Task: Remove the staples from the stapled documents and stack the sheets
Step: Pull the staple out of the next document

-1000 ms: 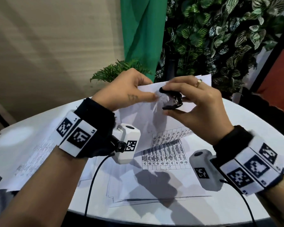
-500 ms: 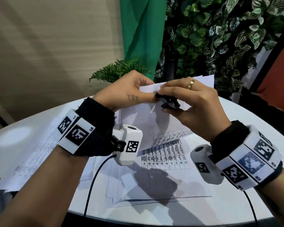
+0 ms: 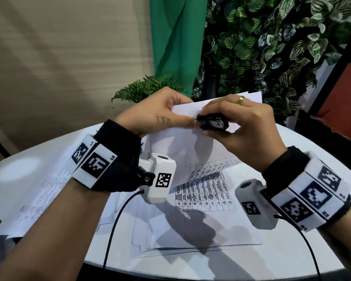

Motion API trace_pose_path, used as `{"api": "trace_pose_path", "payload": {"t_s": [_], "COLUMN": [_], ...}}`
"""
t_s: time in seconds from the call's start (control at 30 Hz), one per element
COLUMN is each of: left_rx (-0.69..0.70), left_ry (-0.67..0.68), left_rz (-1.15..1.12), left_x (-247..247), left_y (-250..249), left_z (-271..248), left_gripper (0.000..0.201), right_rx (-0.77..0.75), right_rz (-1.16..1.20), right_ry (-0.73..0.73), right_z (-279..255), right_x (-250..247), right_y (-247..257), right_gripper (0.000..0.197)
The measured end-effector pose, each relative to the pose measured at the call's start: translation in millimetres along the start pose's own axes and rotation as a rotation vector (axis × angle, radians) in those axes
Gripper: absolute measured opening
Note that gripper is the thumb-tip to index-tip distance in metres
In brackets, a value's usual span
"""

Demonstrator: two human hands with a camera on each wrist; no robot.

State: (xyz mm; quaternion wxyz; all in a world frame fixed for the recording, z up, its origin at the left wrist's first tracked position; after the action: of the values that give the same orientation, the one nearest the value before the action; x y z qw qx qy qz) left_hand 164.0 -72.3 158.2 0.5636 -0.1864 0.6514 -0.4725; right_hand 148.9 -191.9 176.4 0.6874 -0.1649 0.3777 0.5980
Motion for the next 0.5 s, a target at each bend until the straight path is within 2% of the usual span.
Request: {"api": "trace_pose_path", "payload": {"t_s": [0.23,0.4,0.5], "left_rx": [0.018,0.028,0.047], "left_ry": [-0.047,-0.08,-0.146], "left_rz": [-0.1,-0.124,-0.081], "left_x": [2.3,2.2,-1.0], "left_y": [-3.2,-3.7,-5.5], "left_z": [-3.8,-5.2,-4.9], "left_gripper": [0.012,0.006,0.012], "right_rx": [0.167,0.202,0.209], "right_rz": [0.403,0.61,0.655], "right_ry": [-0.074,-0.087,-0.094], "right_z": [-9.9,-11.3,-11.2], "right_x": [-3.7,-0.4,0.1], "right_y": [-20.4,-29.0,-30.3], "right_gripper": [0.032,0.034,0.035]}}
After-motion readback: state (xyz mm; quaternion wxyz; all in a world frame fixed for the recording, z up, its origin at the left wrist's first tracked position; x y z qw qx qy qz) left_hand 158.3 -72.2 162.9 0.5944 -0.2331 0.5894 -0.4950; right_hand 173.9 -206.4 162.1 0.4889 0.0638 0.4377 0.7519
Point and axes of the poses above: each hand's wrist, its own z-axis towards the middle knuckle, its own x-axis out of the palm, y = z × x, the point moved 9 cm from there along z, towards the middle knuckle, and after that the axes turned 13 degrees about y, right-handed, at the moved point
